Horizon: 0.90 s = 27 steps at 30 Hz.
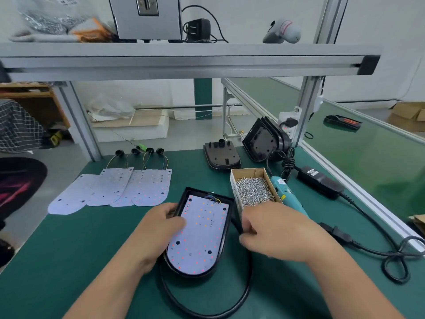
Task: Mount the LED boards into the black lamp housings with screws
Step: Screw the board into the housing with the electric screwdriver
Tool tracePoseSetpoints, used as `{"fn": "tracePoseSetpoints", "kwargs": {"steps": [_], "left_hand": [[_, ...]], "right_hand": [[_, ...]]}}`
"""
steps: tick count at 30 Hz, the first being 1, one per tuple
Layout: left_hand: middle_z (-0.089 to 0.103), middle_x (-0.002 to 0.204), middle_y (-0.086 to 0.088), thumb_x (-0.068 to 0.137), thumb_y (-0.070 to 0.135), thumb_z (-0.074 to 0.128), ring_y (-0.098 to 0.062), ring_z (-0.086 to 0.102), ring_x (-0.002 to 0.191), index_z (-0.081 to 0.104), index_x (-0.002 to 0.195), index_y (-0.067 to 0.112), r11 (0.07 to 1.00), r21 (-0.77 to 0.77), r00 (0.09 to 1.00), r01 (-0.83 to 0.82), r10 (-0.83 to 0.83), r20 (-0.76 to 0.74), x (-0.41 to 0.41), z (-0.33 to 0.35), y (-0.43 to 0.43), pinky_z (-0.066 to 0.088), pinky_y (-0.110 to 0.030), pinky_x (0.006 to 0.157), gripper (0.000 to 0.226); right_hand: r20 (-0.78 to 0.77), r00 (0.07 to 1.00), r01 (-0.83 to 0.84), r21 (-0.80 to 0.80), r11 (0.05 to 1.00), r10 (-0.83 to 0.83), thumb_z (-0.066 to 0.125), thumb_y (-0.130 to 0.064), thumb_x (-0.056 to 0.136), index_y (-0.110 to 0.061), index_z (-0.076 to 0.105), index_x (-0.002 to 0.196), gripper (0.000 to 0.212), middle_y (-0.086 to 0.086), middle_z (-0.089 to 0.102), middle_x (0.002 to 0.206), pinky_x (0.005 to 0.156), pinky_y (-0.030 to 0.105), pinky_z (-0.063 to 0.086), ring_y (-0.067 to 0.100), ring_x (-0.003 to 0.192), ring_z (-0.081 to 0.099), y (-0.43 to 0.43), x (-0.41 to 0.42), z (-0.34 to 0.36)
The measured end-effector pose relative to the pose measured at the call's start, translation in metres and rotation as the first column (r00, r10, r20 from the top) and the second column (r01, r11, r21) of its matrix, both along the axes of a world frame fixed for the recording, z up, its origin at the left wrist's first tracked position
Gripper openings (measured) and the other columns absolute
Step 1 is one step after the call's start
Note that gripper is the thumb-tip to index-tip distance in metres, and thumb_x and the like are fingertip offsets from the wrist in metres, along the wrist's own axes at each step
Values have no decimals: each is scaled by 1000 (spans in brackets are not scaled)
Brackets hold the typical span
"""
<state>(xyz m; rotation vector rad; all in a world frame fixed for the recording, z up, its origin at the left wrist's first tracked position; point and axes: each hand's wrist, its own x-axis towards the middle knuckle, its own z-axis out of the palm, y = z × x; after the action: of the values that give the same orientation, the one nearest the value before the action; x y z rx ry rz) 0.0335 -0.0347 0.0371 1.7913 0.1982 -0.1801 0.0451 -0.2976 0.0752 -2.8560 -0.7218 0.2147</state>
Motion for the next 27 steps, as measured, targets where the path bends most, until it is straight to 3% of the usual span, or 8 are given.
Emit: {"fn": "tracePoseSetpoints", "kwargs": {"steps": [3,7,10,14,17,20,23,27], "left_hand": [[79,103,-23,89,3,59,-29,75,80,74,104,1,986,-95,990,-138,140,22,6,-2,5,60,-44,80,21],[82,101,-14,97,-3,55,-28,78,78,81,97,14,963,-202,981,-180,192,41,10,-2,10,61,-34,61,30],[82,107,-13,98,1,56,-30,78,86,82,102,21,963,-248,986,-110,136,92,8,1,10,64,-37,68,33],[81,111,-12,88,14,66,-31,78,93,81,107,24,954,-298,986,-25,72,148,5,3,6,65,-41,76,26],[81,112,-14,80,21,65,-33,78,93,81,108,24,949,-316,984,-10,65,164,3,3,2,63,-46,81,32],[81,111,-14,78,21,65,-33,78,92,81,107,25,945,-326,984,-13,70,162,3,2,-1,63,-47,82,33],[81,112,-14,78,21,65,-32,77,91,81,106,26,942,-336,984,-10,68,162,3,2,1,63,-47,82,33],[79,116,-16,79,21,66,-37,78,97,81,109,24,933,-359,982,15,53,179,3,3,4,63,-54,88,34]], "right_hand": [[110,991,-50,-208,977,74,54,-54,89,-10,46,70,49,3,48,62,53,37,33,19,57,44,15,-7,-3],[156,981,-69,-266,961,114,57,-26,92,-14,41,85,21,0,38,67,56,38,30,32,66,43,24,-12,-8],[205,971,-70,-245,967,123,53,-5,86,-15,33,100,26,3,37,66,50,39,24,34,60,39,28,-12,-13],[229,968,-52,-215,975,102,51,-2,86,-16,36,110,32,4,43,68,54,41,31,36,62,46,32,-10,-15],[229,970,-33,-205,978,81,54,-16,93,-13,45,117,25,10,64,90,63,40,38,42,86,65,35,-9,-14],[220,973,-12,-238,971,66,56,-31,97,-14,47,107,22,12,69,98,65,38,37,40,92,68,37,-13,-11],[174,983,-12,-278,961,62,55,-21,94,-14,42,98,16,12,65,92,62,37,36,41,87,66,35,-14,-10],[113,993,-9,-273,962,41,53,-12,89,-16,45,106,19,2,43,70,56,37,33,38,74,54,33,-11,-9]]}}
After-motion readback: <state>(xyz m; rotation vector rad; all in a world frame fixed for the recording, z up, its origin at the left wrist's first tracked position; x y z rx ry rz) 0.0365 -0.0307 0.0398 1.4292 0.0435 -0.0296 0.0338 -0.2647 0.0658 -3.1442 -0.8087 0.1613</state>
